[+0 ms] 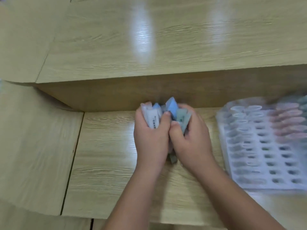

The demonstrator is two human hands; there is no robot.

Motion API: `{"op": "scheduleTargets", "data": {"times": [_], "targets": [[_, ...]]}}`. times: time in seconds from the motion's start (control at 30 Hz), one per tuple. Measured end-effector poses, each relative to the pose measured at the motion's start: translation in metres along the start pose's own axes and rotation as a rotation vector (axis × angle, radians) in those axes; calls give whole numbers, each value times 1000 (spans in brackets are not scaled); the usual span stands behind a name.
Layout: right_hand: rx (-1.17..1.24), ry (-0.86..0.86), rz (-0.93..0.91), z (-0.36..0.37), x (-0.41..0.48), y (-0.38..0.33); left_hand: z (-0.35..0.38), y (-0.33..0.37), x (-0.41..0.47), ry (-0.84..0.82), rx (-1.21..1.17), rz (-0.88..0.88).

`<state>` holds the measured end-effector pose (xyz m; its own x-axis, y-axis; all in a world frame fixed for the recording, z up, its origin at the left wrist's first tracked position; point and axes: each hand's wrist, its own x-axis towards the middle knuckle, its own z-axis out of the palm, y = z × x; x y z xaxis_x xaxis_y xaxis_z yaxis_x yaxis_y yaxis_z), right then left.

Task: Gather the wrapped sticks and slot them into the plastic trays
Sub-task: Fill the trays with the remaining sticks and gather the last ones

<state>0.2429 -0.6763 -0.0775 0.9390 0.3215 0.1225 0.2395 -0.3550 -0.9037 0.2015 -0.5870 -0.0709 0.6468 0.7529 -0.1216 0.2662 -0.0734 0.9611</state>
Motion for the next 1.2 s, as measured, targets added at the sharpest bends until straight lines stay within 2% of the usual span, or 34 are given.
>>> {"op": "scheduleTargets", "data": {"times": [0.17,0.27,0.33,0.43,0.5,0.6,0.73,0.83,0.9,1.0,1.2], "targets": [[-273,88,28,7,1,2,-1,-11,-4,109,296,119],[-264,178,65,10,1,0,0,-14,-7,160,402,186],[-172,260,59,9,2,2,1,-14,-7,177,361,180],[-68,300,44,6,0,6,-7,-19,-8,172,155,106],[-70,251,41,3,-4,5,-18,-23,-10,139,58,59],[-168,96,1,-2,-13,0,-36,-24,-15,55,54,64],[-406,-60,-100,-12,-25,-11,-65,-30,-23,51,209,70],[-613,-118,-189,-12,-29,-21,-75,-26,-24,87,435,60],[-721,-199,-157,-4,-25,-28,-75,-23,-20,54,554,84],[-854,-257,-80,8,-15,-34,-69,-18,-12,70,592,67],[-770,-209,12,23,4,-40,-54,-10,13,169,650,48]]}}
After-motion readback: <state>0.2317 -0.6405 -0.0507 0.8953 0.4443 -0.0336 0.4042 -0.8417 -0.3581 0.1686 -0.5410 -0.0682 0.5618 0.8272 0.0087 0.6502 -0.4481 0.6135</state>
